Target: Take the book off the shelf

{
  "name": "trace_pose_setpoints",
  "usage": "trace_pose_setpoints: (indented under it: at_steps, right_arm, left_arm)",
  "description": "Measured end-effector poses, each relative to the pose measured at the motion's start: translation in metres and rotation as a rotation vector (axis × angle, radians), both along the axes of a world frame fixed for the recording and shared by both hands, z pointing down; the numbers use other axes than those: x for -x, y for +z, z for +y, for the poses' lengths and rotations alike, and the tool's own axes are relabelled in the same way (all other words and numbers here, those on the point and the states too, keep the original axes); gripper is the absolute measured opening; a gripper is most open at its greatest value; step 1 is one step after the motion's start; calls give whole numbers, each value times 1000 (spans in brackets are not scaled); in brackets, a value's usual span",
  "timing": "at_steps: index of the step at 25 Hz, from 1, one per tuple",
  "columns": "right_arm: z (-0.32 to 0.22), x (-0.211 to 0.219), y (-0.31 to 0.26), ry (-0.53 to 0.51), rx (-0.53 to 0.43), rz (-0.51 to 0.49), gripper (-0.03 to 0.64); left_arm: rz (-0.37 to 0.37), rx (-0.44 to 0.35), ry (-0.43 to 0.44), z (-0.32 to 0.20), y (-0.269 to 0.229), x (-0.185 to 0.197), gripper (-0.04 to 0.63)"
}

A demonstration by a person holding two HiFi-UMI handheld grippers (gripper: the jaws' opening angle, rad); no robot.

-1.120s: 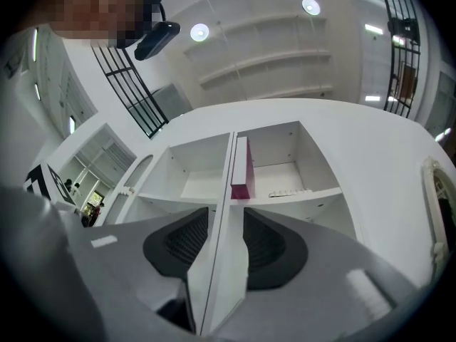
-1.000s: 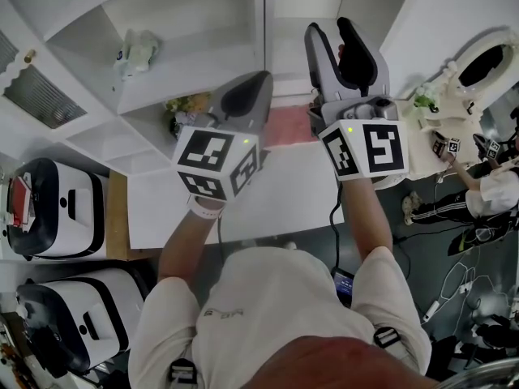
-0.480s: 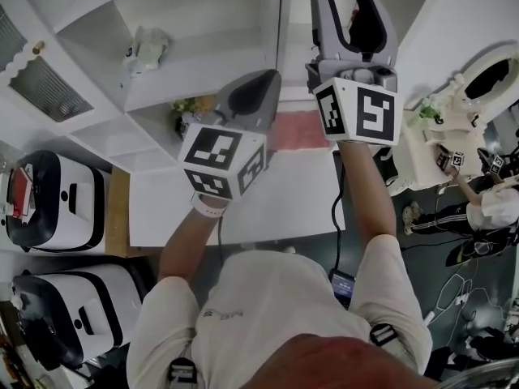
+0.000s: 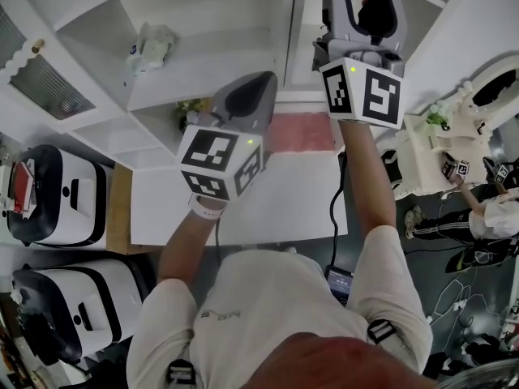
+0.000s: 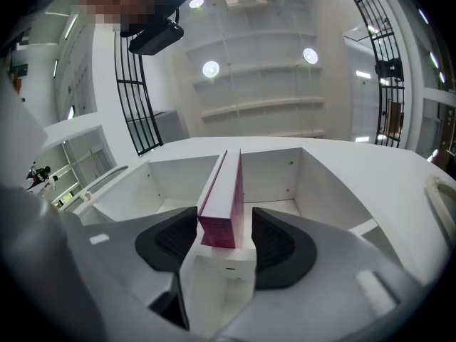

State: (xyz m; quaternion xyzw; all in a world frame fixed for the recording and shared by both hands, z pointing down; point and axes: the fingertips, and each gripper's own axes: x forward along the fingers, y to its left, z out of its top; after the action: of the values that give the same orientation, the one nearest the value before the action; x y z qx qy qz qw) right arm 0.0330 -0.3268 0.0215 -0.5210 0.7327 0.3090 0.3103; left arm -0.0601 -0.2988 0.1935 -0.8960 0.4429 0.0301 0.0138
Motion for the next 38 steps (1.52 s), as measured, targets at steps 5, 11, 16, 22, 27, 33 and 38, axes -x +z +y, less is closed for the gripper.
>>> trace_pose_setpoints:
  at_steps: [5,11,16,22,27,33,38]
  right_arm:
    - [-10,6,-6,3,-13,1,241]
    - [-18,8,-14,-6,-33,-13,224]
    - [-23,11,-21,-9,-42,-18,202]
    - [-32,13,-25,17,-15,-20,133]
    - [-29,7,-25,-3,2,-71,133]
    - [-18,6,-25,-8,-2,-61,133]
    - [-7,3,-25,-15,1,-54,134]
  left_arm:
    - [5,-2,-7,-9,-1,5,2]
    - [3,8,-10,-15,5,8,2]
    - [3,11,-17,-17,6,12,2]
    - [10,8,-25,-15,5,16,2]
    - [8,11,-33,-13,5,19,2]
    - [13,18,-26,-7,8,17,2]
    - [13,19,-7,1,8,9,2]
